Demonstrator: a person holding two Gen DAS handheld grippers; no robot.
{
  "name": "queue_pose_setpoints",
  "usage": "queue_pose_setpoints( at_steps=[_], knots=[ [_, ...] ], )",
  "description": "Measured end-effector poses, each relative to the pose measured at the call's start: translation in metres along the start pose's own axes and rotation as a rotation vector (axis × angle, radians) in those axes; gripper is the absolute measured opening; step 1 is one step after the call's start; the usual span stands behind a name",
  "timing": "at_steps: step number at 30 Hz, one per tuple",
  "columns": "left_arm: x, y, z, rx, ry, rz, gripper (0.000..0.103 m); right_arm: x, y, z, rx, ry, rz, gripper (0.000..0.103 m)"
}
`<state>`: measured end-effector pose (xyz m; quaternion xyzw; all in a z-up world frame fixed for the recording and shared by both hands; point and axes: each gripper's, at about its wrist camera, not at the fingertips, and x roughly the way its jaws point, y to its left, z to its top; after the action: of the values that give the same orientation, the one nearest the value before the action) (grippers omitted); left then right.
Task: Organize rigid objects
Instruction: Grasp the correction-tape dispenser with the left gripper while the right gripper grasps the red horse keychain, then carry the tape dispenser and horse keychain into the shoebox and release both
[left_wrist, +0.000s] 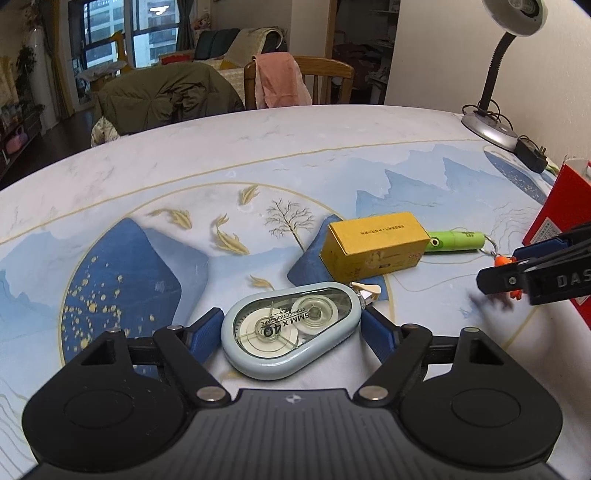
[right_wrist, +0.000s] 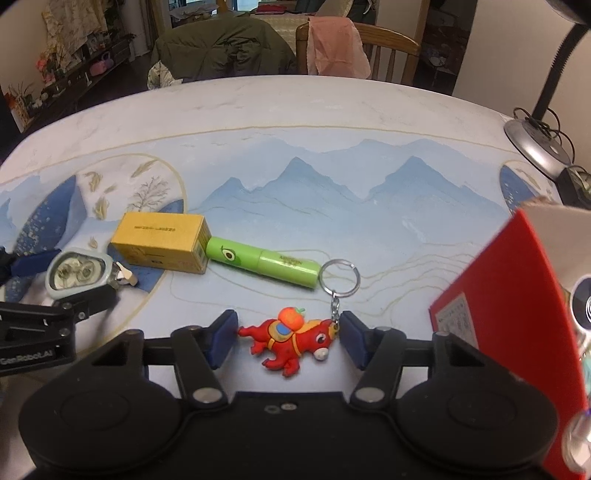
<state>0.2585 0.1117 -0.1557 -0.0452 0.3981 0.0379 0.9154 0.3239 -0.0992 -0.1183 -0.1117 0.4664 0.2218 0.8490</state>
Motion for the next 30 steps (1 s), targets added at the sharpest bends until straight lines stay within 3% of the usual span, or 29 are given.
queue_pose_setpoints(
  at_steps=[13, 30],
  knots=[
    [-0.047, -0.011, -0.004, -0.057, -0.004, -0.019, 0.081, -0.062, -0.008, -0.012, 0.031, -0.044, 0.116, 0.06],
    [-0.127, -0.067, 0.022, -0.043, -0.096, -0.067, 0.081, -0.149, -0.037, -0.021, 0.003, -0.136, 0.186, 0.059]
  ],
)
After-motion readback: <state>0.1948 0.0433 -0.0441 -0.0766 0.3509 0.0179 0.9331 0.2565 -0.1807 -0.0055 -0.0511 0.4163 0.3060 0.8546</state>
